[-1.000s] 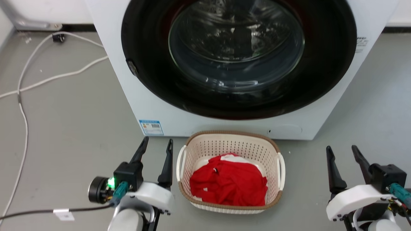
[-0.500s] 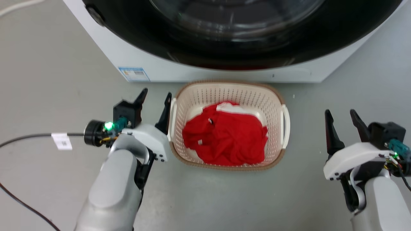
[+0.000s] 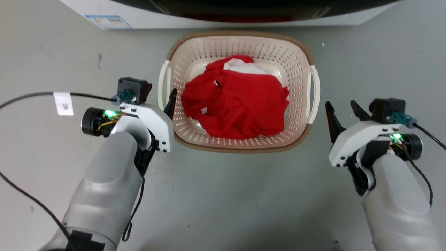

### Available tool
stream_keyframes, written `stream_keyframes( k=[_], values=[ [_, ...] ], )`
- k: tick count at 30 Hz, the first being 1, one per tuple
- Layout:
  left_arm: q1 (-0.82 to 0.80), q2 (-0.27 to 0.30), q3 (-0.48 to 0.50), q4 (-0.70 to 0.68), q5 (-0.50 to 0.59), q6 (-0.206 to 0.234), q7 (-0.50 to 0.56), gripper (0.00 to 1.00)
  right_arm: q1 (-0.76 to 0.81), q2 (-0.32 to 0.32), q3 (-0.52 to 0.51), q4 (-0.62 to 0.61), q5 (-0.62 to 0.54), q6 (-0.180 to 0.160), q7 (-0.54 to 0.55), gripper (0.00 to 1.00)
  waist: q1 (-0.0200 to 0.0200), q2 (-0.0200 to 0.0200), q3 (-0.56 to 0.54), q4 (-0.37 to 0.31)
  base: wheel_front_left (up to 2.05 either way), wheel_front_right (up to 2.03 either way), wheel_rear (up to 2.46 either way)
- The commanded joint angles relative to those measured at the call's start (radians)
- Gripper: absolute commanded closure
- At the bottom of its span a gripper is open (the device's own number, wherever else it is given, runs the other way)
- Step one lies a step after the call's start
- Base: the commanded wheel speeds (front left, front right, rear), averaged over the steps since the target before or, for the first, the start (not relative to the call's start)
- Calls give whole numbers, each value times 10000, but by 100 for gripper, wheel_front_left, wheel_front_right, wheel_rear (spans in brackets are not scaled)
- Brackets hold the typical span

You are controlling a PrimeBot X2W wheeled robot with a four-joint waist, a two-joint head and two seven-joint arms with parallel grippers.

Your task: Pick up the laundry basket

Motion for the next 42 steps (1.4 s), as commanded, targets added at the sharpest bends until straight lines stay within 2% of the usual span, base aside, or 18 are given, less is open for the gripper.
stream_keyframes(
  k=[1, 13, 20, 28, 29, 30, 31, 32, 42],
  values=[
    [-293, 130, -154, 140, -193, -18, 65, 0, -377, 5, 112, 270, 120, -3, -63, 0, -2, 0, 409, -123, 0, 0, 0],
    [-1937, 760, -1609, 1142, -1970, -22, 1075, 0, -2837, 3, 1458, 3146, 1072, -3, -70, 0, -2, 0, 1339, -313, 0, 0, 0],
    [-2681, 952, -2378, 1353, -3044, -23, 1903, 0, -4045, 2, 2213, 4334, 1561, -3, 322, 0, -2, 0, 1747, -371, 0, 0, 0],
    [-3123, 1101, -3021, 1574, -4069, -23, 2613, 0, -4979, 0, 2817, 5155, 1838, -3, 553, 0, -2, 0, 2129, -405, 0, 0, 0],
    [-3162, 1096, -3096, 1581, -4167, -23, 2657, 3, -5039, 3, 2895, 5221, 1933, -3, 616, 0, -2, 0, 2161, -394, 0, 0, 0],
    [-3201, 1089, -3167, 1589, -4265, -23, 2671, 57, -5077, 3, 2983, 5257, 2039, -3, 689, 54, -2, 0, 2187, -381, 0, 0, 0],
    [-3223, 1089, -3237, 1593, -4357, -23, 2682, 100, -5131, 3, 3061, 5285, 2128, -3, 728, 78, -2, 0, 2210, -379, 0, 0, 0],
    [-3204, 1067, -3343, 1599, -4463, -23, 2774, 100, -5169, 0, 3135, 5299, 2217, -3, 716, 100, -2, 0, 2224, -378, 0, 0, 0],
    [-2819, 919, -4096, 1589, -5488, -30, 2857, 100, -4817, 31, 3875, 5472, 2987, 11, 826, 100, -2, 0, 1692, -252, 0, 0, 0]
  ],
)
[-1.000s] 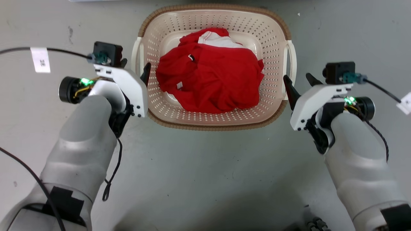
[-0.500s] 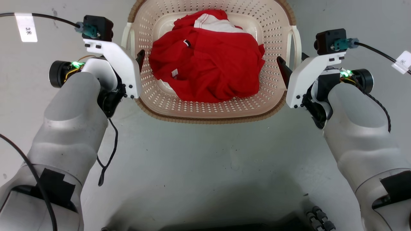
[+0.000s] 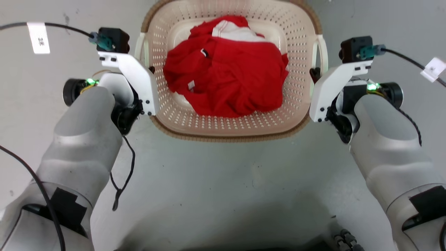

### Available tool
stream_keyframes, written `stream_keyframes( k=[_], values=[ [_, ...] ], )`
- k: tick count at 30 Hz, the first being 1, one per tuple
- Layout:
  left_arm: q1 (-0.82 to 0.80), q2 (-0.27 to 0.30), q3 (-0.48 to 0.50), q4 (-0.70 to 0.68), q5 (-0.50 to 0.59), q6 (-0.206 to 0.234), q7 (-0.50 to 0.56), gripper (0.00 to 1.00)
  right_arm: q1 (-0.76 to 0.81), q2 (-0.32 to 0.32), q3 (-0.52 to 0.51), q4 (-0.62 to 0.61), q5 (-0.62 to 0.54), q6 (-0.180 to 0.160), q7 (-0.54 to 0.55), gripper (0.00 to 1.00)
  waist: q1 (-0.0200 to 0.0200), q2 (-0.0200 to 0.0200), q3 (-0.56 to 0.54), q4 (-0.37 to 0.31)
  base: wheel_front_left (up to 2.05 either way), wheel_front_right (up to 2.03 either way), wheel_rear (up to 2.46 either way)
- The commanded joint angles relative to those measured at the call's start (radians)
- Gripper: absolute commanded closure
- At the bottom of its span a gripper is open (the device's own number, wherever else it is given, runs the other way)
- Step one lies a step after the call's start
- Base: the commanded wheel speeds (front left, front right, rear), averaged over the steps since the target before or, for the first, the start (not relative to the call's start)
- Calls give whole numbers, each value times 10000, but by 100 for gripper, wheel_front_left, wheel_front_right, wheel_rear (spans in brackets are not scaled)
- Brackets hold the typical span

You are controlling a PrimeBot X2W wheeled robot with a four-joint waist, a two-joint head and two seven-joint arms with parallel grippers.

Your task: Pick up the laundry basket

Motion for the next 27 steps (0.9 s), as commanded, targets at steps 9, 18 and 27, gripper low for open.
stream_keyframes(
  k=[9, 18, 27],
  values=[
    [1031, -620, -487, 215, -1339, -63, 905, 100, 942, 115, 849, -52, 1078, 58, 1284, 100, -1, 0, -1908, 304, 0, 0, 0],
    [1891, -701, -781, 392, -2174, -65, 1766, 100, 1837, -75, 1497, -279, 2026, 73, 2704, 100, -1, 0, -3951, 374, 0, 0, 0],
    [2618, -1020, -1083, 530, -2892, -76, 2745, 100, 2676, -193, 1861, -297, 3033, 76, 4011, 100, -1, 0, -6047, 494, 0, 0, 0]
  ],
)
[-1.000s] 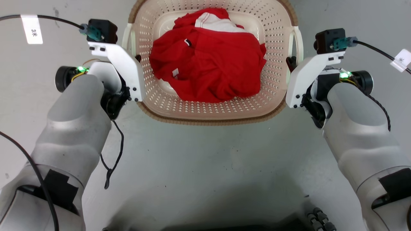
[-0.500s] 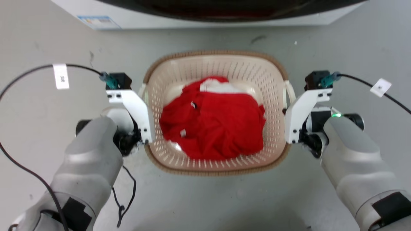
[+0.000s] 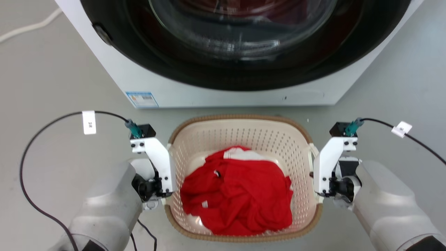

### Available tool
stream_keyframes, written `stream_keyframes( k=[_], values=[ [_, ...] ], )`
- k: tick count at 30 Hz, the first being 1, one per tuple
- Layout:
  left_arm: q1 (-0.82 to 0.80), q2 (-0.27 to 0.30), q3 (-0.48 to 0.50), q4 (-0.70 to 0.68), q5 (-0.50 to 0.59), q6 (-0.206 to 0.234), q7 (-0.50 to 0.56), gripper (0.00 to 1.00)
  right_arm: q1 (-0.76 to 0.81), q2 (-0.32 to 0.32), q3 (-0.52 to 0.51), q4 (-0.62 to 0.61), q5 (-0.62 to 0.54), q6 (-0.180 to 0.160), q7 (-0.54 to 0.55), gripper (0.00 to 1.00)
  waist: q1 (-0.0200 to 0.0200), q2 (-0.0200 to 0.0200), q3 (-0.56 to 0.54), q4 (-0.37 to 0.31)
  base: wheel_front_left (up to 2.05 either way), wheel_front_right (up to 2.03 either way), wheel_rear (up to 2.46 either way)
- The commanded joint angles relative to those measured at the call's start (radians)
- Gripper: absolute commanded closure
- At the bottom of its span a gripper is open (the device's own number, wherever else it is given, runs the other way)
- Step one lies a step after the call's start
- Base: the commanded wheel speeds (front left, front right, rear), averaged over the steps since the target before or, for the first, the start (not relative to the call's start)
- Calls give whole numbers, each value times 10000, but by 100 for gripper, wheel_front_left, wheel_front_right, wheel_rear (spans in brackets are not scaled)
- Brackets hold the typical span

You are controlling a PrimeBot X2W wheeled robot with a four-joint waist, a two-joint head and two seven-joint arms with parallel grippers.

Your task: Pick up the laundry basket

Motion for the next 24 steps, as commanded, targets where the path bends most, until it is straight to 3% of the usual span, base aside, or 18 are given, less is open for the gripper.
stream_keyframes(
  k=[1, 14, 24],
  values=[
    [125, -458, -29, -139, -185, -135, 112, 100, 200, 330, 66, -98, 167, 136, 136, 100, 2, 0, -972, 109, 0, 0, 0],
    [946, -934, -348, 536, -638, -143, 1324, 100, 983, 316, 350, 189, 897, 138, 1409, 100, 2, 0, -3168, 221, 0, 0, 0],
    [1194, -1132, -486, 805, -697, -142, 1544, 100, 1189, 317, 400, 397, 1146, 138, 1846, 100, 2, 0, -3598, 282, 0, 0, 0]
  ],
)
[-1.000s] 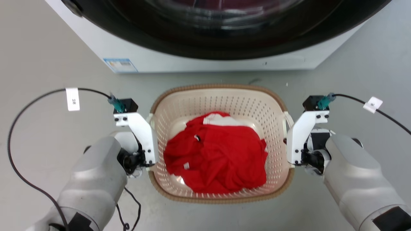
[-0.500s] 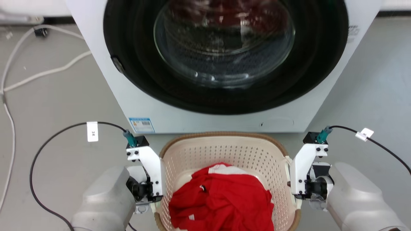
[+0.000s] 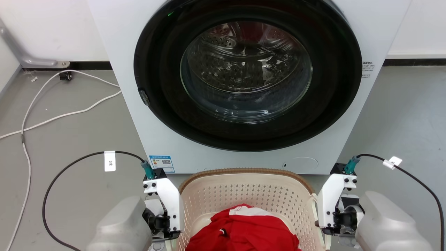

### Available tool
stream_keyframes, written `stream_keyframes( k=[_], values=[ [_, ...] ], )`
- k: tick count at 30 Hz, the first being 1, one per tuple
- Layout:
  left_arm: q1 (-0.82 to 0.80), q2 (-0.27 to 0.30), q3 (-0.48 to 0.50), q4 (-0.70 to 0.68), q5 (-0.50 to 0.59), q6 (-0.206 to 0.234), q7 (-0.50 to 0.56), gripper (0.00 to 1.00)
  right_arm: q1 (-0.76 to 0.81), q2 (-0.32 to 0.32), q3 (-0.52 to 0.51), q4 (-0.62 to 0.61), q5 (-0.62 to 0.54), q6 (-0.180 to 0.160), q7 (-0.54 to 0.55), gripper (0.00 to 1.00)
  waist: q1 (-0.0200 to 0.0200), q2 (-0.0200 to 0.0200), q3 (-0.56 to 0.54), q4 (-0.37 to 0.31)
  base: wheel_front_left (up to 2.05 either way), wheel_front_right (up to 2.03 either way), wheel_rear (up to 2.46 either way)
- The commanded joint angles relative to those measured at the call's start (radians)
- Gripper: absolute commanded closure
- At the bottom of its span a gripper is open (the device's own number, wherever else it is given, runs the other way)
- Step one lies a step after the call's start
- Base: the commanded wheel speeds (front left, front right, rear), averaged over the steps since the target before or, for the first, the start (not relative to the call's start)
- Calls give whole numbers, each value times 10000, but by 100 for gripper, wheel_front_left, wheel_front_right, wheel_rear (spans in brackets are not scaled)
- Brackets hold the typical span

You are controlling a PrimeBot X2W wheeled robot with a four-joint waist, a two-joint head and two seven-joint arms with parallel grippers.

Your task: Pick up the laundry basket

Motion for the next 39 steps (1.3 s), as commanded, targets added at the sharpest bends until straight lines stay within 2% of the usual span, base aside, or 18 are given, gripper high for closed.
stream_keyframes(
  k=[1, 39],
  values=[
    [123, -467, 4, -191, -152, -151, -43, 100, 115, 402, 9, -119, 152, 140, 25, 100, 3, 0, -30, 9, 0, 0, 0],
    [212, -567, -70, 7, -411, -150, -650, 100, 2, 476, 537, 56, 272, 140, -285, 100, 3, 0, 41, 21, 0, 0, 0]
  ],
)
